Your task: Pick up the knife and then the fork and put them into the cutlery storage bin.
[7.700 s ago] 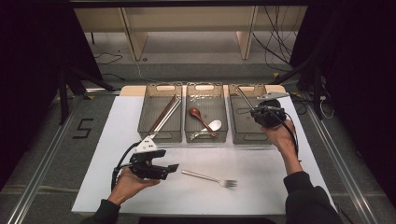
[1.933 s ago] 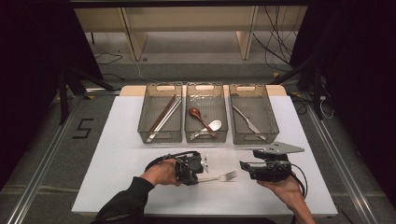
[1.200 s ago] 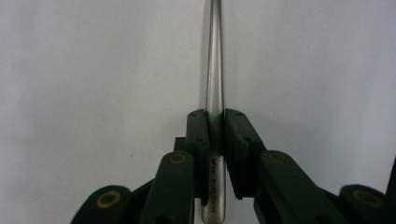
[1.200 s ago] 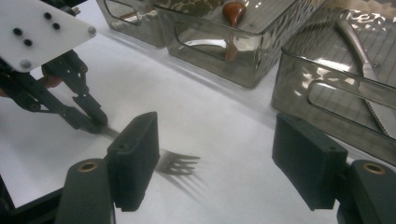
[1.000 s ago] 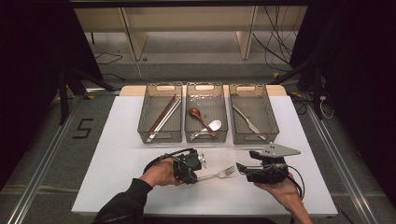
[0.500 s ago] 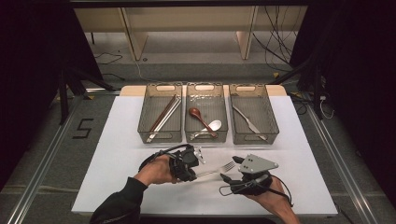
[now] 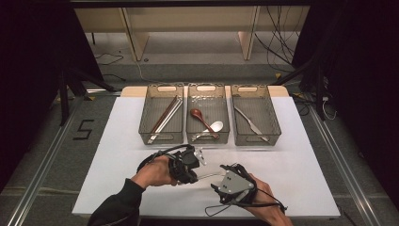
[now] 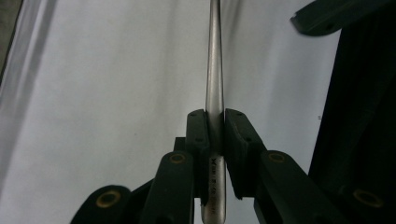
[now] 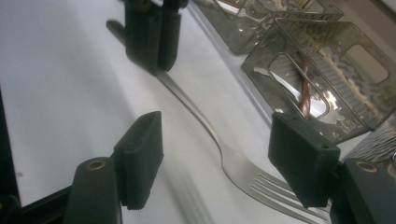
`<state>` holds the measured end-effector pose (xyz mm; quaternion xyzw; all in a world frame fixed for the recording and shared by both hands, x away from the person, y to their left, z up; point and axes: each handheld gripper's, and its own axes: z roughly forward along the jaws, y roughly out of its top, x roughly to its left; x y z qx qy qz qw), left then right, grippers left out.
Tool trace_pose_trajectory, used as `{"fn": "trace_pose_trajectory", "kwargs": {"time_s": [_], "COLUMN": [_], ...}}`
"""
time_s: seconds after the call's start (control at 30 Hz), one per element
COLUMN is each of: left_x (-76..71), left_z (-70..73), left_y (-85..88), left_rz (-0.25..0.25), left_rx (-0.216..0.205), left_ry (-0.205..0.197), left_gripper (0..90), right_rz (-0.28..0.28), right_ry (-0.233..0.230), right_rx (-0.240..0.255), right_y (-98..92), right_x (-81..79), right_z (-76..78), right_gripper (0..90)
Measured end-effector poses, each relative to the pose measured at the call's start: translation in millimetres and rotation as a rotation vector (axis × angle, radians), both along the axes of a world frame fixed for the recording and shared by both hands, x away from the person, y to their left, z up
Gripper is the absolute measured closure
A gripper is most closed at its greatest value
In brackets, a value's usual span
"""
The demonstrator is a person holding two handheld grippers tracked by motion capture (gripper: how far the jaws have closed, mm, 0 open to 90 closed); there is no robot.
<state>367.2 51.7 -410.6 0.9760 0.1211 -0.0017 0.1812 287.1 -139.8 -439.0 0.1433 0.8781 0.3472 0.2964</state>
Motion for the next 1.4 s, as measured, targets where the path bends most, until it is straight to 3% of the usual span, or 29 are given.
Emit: {"fn": "trace_pose_trajectory", "kwargs": {"time_s": [0.17, 0.4, 0.47, 0.83, 1.4], "left_x": [-1.6, -2.8, -3.2, -4.8, -6.3], "left_z": [0.8, 2.4, 3.1, 6.5, 7.0], "left_y": [-0.7, -0.9, -1.1, -0.3, -1.7], "left_rz": [0.002, -0.001, -0.004, 0.001, -0.007], "left_rx": [0.002, 0.009, 0.01, 0.008, 0.018], "left_ry": [0.009, 0.016, 0.022, 0.026, 0.041], "left_gripper": [79.8, 79.8, 79.8, 79.8, 79.8], "right_rz": [0.02, 0.045, 0.072, 0.09, 0.092], "right_ry": [-0.096, -0.172, -0.197, -0.263, -0.314], "right_rx": [-0.108, -0.224, -0.285, -0.312, -0.34], "right_y": [11.6, 23.4, 23.2, 26.2, 29.4], "right_x": [-5.4, -9.3, -9.2, -10.8, -14.5], "right_z": [-8.8, -20.9, -20.9, -24.5, -28.2], "right_gripper": [40.3, 47.5, 49.6, 59.5, 72.2]}}
